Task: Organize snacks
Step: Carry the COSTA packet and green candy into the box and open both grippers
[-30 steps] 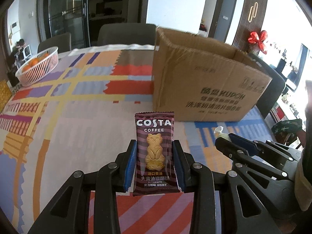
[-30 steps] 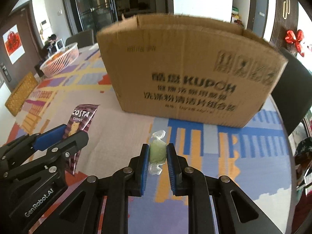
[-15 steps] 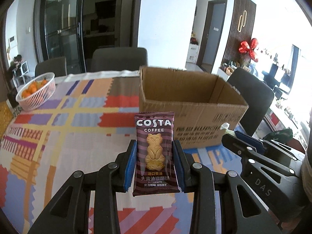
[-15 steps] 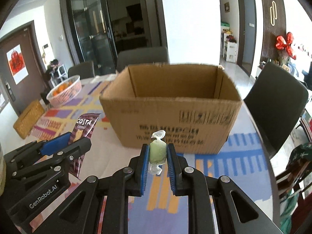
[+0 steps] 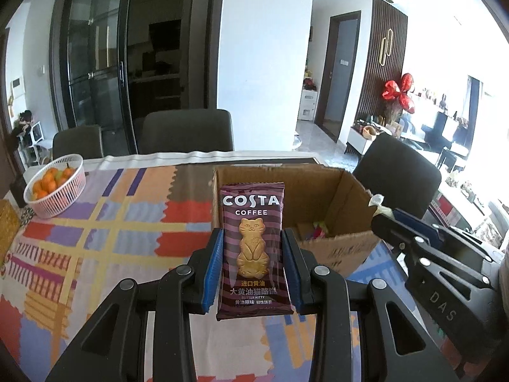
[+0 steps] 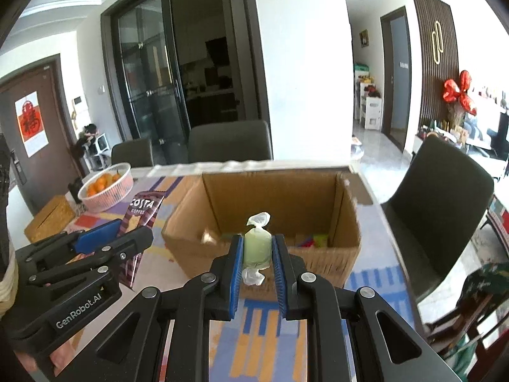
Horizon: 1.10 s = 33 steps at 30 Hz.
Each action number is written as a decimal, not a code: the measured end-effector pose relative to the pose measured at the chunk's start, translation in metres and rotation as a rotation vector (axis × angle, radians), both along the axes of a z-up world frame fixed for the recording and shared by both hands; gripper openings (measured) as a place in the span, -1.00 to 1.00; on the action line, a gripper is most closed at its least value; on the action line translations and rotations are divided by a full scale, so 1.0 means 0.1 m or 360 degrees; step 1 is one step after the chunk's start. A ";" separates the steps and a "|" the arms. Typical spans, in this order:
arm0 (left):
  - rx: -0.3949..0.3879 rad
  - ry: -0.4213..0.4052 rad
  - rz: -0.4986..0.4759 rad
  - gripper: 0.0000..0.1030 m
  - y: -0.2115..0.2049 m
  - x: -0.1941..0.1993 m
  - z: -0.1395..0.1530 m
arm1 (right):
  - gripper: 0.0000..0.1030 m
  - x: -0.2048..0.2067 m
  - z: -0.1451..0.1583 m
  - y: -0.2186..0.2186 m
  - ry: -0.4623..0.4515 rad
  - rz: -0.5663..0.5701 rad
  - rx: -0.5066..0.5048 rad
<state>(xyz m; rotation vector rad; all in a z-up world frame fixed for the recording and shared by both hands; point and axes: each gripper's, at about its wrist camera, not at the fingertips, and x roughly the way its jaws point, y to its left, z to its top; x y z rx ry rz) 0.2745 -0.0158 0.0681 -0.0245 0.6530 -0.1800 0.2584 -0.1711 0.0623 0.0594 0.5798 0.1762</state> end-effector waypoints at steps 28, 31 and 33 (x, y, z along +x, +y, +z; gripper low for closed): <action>0.0097 0.0210 -0.0112 -0.19 -0.31 1.07 -0.06 | -0.62 0.96 0.05 -0.27 0.0178 -0.0008 -0.0101; 0.0114 0.0210 -0.0089 -0.14 -0.31 1.09 -0.08 | -0.62 1.01 0.02 -0.31 0.0205 -0.0032 -0.0097; 0.0128 0.0210 -0.0082 -0.07 -0.30 1.07 -0.08 | -0.54 1.01 0.01 -0.32 0.0214 -0.0058 -0.0108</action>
